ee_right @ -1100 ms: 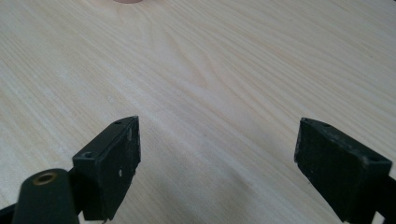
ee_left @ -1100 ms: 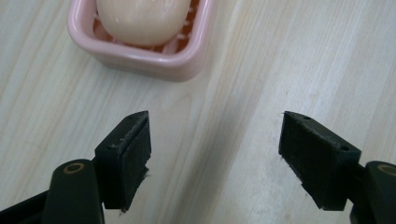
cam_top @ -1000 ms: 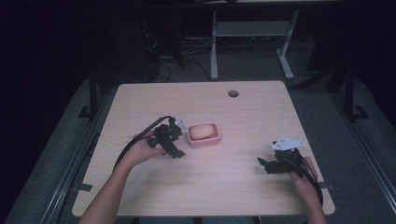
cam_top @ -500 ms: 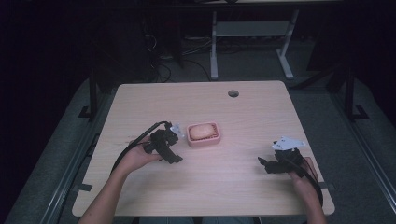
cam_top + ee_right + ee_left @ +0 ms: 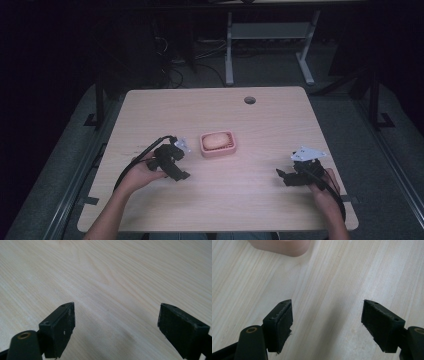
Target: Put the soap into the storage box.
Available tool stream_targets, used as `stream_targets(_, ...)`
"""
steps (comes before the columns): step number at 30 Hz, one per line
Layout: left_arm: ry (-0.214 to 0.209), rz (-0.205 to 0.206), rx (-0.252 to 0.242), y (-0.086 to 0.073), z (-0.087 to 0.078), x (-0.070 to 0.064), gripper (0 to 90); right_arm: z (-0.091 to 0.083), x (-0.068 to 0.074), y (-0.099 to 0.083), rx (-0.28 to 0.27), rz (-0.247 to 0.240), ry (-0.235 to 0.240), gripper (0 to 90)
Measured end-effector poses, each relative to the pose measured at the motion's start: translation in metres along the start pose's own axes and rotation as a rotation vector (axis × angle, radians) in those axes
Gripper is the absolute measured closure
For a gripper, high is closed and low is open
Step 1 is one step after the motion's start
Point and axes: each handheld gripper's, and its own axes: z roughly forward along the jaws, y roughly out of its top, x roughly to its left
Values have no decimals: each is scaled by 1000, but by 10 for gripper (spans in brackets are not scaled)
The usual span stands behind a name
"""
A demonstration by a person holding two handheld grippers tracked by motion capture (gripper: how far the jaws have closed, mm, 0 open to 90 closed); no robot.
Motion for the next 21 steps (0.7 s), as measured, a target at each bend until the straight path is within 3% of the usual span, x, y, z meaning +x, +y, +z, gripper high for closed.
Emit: stream_targets(21, 11, -24, -27, -24, -3, -8, 249, 0, 1, -1, 11, -1, 0, 139)
